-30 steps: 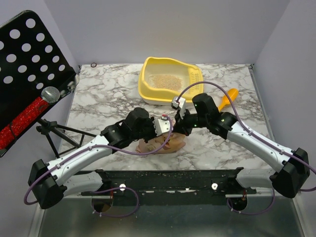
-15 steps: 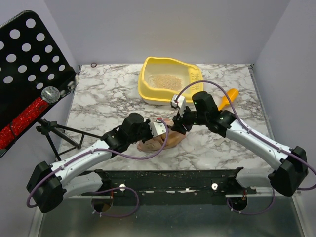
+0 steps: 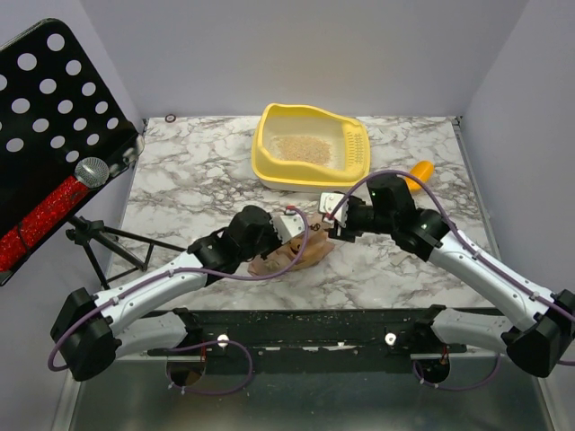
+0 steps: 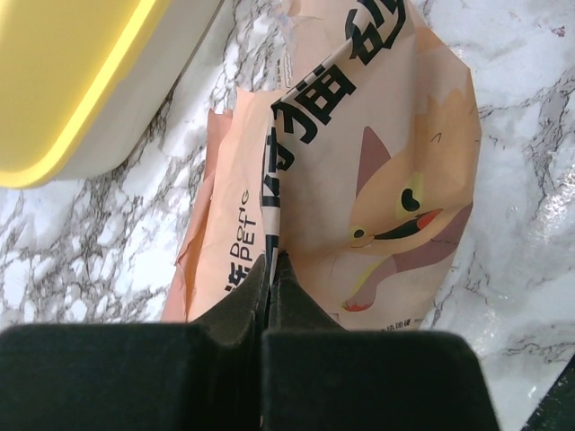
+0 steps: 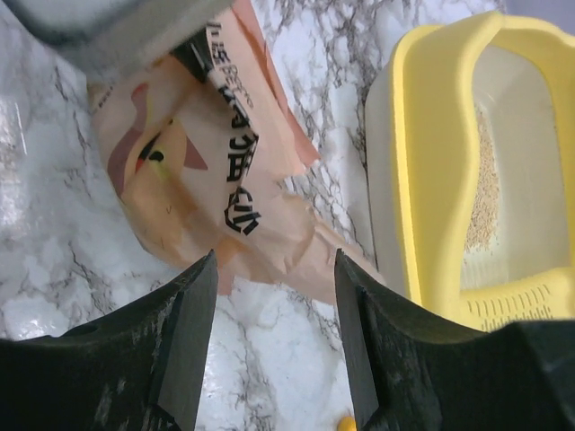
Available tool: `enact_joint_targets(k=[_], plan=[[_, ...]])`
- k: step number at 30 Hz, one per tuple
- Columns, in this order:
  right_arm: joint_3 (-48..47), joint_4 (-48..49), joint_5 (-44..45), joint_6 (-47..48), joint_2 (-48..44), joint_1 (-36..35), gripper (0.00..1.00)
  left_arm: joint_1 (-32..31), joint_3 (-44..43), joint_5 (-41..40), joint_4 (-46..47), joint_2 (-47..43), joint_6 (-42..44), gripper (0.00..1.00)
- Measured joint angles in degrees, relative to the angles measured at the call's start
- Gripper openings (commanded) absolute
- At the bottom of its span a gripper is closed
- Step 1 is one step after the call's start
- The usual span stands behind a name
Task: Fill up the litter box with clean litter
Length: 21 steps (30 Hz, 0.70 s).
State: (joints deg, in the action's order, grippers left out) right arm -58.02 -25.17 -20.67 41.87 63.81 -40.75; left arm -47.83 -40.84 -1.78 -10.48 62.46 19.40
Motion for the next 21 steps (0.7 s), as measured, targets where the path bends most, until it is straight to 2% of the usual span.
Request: enact_joint_targets(k=[8, 21], plan=[[2.29, 0.28, -2.43, 7.87, 5.05, 0.0, 0.61, -1.84, 0.37, -4.59, -4.76, -4.07, -3.93, 0.0], [3.13, 5.42, -10.73, 11.41, 5.35, 0.0, 0.59, -2.58, 2.08, -6.73, -4.11, -5.88, -4.66, 0.0]])
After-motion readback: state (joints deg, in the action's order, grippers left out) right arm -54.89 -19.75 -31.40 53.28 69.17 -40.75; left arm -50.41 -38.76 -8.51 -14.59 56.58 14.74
